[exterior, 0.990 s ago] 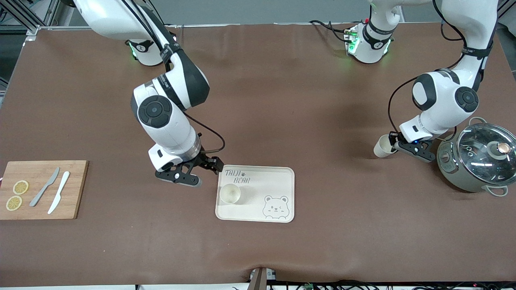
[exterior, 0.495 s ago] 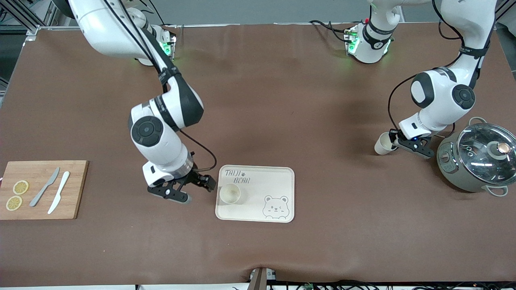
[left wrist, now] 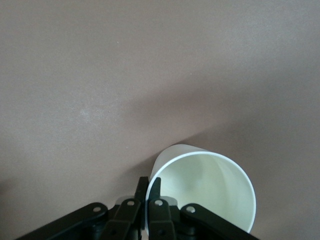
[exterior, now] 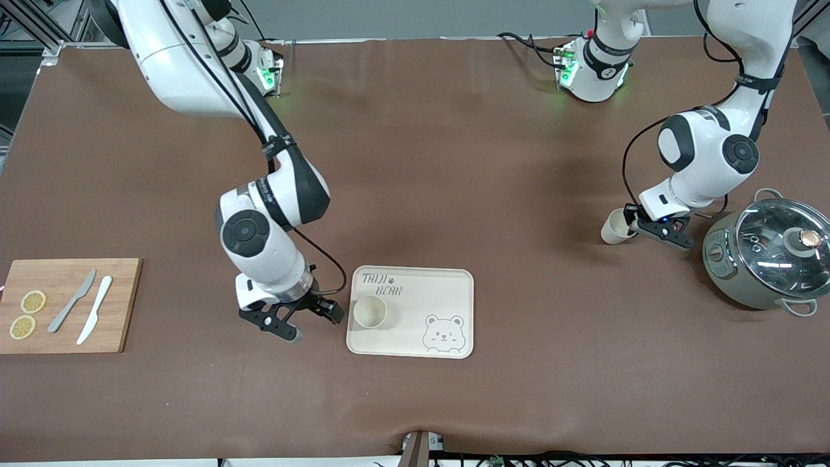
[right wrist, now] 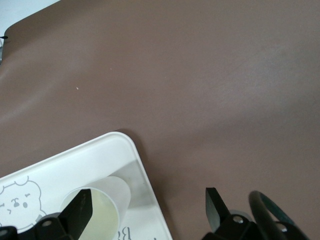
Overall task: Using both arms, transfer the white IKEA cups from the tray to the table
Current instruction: 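Lower the right gripper onto the second cup while the left gripper withdraws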
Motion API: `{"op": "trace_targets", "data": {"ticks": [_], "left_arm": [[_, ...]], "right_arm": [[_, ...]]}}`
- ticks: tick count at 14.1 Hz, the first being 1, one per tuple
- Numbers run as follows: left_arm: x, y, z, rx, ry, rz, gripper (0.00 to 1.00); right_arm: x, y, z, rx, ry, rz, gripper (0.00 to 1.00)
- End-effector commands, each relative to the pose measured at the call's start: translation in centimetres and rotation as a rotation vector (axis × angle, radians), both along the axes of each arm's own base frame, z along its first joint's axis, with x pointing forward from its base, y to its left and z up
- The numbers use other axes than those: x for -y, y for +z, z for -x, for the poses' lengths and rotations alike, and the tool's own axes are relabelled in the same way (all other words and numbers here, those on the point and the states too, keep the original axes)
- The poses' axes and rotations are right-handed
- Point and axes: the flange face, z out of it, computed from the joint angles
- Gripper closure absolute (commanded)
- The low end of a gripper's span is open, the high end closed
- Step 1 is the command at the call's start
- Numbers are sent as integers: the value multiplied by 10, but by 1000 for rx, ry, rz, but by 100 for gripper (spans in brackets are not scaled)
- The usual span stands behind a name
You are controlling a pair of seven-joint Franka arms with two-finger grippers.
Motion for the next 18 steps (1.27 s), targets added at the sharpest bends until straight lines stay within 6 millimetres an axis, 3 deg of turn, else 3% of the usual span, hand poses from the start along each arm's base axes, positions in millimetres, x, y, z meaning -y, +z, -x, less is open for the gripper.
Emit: {"op": "trace_targets", "data": {"ticks": [1,5,6,7,9,13,18], "left_arm": [[0,6,6,19,-6,11,100],[1,5,5,25,-22,8,100],[3,6,4,37,-27,6,80],[2,5,4,38,-27,4,72],[3,4,3,48,-27,1,45],[2,5,2,62,-25,-2,15],[0,10,-2,77,-21,-4,14]], "right_arm": [[-22,-4,3,20,-51,27,0],[-30,-20,8,4,-66,38,0],[-31,-29,9,-5,-69,43,0],[-31,-35,9,-8,-67,49,0],[-32,-45,9,-7,-76,44,0],[-43,-50,12,4,-112,25,0],[-63,-63,25,-10,-124,26,0]]}}
